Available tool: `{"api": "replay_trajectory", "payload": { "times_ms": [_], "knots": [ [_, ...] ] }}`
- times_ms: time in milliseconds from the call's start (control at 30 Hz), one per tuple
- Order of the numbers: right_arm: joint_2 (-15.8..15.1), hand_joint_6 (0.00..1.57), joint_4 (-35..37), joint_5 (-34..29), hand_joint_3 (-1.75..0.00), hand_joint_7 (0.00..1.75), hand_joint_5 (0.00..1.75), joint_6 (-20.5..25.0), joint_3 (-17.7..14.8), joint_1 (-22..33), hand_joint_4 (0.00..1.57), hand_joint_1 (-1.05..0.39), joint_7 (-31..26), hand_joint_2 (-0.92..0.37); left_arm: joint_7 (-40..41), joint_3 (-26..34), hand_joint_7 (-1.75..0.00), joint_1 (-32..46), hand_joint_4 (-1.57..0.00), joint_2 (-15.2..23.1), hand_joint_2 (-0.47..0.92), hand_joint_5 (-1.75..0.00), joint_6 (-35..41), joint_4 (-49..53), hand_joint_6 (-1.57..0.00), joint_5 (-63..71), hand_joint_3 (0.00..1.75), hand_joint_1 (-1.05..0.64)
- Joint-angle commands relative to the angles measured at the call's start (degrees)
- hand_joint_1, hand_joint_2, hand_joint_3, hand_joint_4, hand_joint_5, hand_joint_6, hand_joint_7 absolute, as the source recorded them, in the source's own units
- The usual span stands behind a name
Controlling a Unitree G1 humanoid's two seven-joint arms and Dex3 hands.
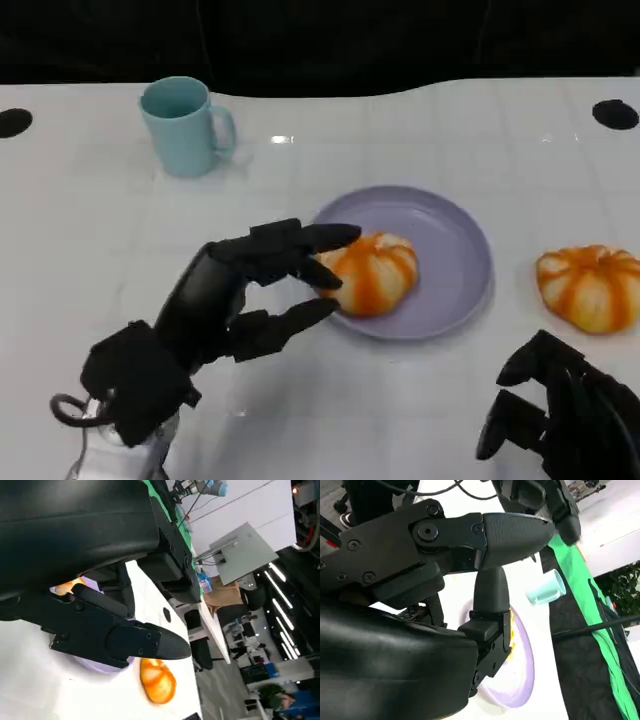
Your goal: Grasp the bread from the table and place it into the plate.
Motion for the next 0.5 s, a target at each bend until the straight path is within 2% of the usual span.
{"api": "replay_trajectory", "payload": {
  "times_ms": [33, 100, 200, 300, 367, 400, 500],
  "knots": [
    [-0.71, 0.45, -0.2, 0.09, -0.42, 1.65, 1.75, -0.4, -0.24, -0.03, 0.64, -0.52, 0.11, -0.92, -0.21, 1.76, -0.33, 3.09, -0.58, -0.29, 0.92, -1.32, 1.3, -2.99, -0.83, -2.75, 0.28, -0.6],
    [-0.74, 0.46, -0.18, 0.02, -0.42, 1.65, 1.75, -0.51, -0.22, -0.04, 0.64, -0.52, 0.13, -0.92, -0.11, 2.25, -0.39, 4.06, -0.61, -0.75, 0.92, -1.38, 2.0, -3.86, -0.87, -3.73, 0.29, -0.59],
    [-0.76, 0.45, -0.25, 0.17, -0.42, 1.65, 1.75, -0.44, -0.24, -0.01, 0.64, -0.52, 0.21, -0.92, -0.59, 2.64, -0.62, 5.19, -0.62, -0.95, 0.92, -1.44, 2.93, -5.0, -0.82, -4.76, 0.29, -0.59],
    [-0.87, 0.45, -0.54, 0.32, -0.42, 1.65, 1.75, -0.09, -0.29, 0.06, 0.64, -0.52, 0.15, -0.92, -1.08, 2.86, -0.93, 7.47, -0.65, -1.21, 0.92, -1.53, 5.09, -7.59, -0.76, -6.79, 0.27, -0.61],
    [-0.96, 0.45, -0.59, 0.19, -0.43, 1.65, 1.75, -0.11, -0.23, 0.1, 0.64, -0.52, 0.12, -0.92, -1.14, 3.04, -1.01, 8.86, -0.65, -1.61, 0.92, -1.57, 6.59, -9.09, -0.74, -8.04, 0.27, -0.62],
    [-0.97, 0.45, -0.63, 0.19, -0.43, 1.65, 1.75, -0.09, -0.22, 0.15, 0.64, -0.52, 0.08, -0.92, -1.09, 3.17, -1.1, 9.69, -0.64, -2.05, 0.92, -1.61, 7.76, -10.01, -0.71, -9.07, 0.27, -0.62],
    [-0.96, 0.44, -0.69, 0.27, -0.43, 1.65, 1.75, -0.03, -0.2, 0.2, 0.64, -0.52, 0.03, -0.92, -1.11, 3.47, -1.18, 10.73, -0.64, -2.65, 0.92, -1.64, 9.79, -11.58, -0.69, -10.25, 0.27, -0.62]
  ]
}}
